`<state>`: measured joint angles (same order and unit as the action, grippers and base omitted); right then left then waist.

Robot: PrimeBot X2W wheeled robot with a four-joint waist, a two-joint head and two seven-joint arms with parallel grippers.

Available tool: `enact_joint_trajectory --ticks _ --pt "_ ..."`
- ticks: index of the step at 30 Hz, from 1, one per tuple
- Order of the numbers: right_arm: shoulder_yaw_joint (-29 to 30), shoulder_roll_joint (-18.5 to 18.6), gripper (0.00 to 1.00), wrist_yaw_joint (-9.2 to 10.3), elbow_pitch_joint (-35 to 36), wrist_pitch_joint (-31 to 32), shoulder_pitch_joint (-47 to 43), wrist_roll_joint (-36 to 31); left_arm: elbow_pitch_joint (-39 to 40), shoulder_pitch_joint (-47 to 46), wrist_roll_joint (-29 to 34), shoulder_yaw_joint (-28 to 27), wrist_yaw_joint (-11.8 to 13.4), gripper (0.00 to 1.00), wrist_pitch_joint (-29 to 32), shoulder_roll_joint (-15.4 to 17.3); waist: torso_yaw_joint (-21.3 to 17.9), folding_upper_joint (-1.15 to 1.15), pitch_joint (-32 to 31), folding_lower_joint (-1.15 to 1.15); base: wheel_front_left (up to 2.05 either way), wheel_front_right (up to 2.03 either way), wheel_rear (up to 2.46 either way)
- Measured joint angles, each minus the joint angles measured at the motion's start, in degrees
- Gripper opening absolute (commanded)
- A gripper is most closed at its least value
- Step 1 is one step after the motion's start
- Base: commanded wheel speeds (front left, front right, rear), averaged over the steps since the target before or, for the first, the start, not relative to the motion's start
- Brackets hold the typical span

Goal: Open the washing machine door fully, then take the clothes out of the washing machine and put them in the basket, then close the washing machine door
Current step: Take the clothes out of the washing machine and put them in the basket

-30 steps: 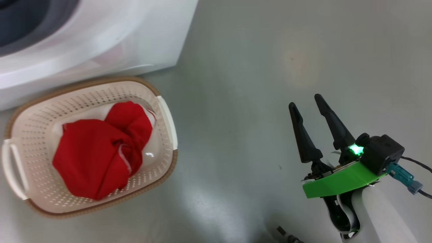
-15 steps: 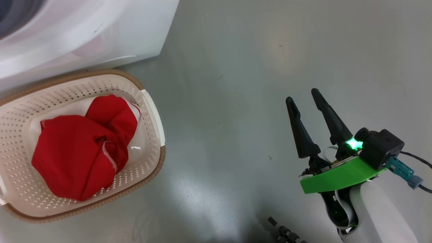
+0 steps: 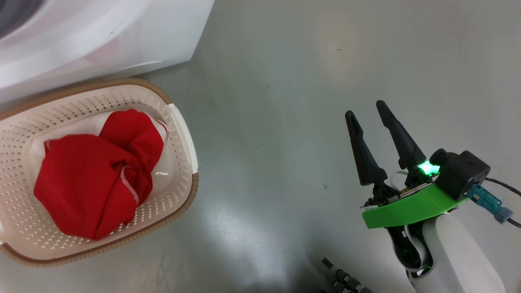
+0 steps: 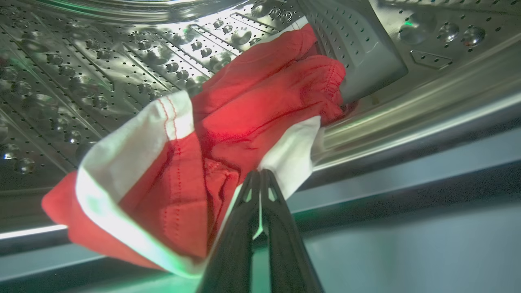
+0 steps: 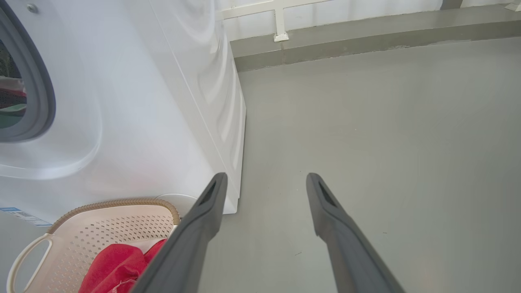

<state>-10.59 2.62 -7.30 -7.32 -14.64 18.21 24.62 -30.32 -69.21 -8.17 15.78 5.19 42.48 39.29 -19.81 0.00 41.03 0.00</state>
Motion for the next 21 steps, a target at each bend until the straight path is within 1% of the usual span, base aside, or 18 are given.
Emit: enact_joint_trajectory --ticks 4,12,21 --pt "0.3 0.0 1.0 0.0 0.0 0.0 0.2 0.0 0.4 0.0 -0.1 0.0 0.0 0.0 -0.1 0.6 0.3 0.0 0.3 0.0 0.0 0.0 0.0" --pt "0.4 0.0 1.0 0.0 0.0 0.0 0.8 -0.2 0.3 0.0 -2.5 -0.9 0.1 0.0 -5.6 0.2 1.2 0.0 0.2 0.0 0.0 0.0 0.0" --pt "0.6 0.0 1.0 0.0 0.1 0.0 0.8 -1.8 -1.6 0.1 -6.8 -3.0 0.3 0.0 -15.0 -4.0 2.9 0.0 -1.1 0.0 0.0 0.0 0.0"
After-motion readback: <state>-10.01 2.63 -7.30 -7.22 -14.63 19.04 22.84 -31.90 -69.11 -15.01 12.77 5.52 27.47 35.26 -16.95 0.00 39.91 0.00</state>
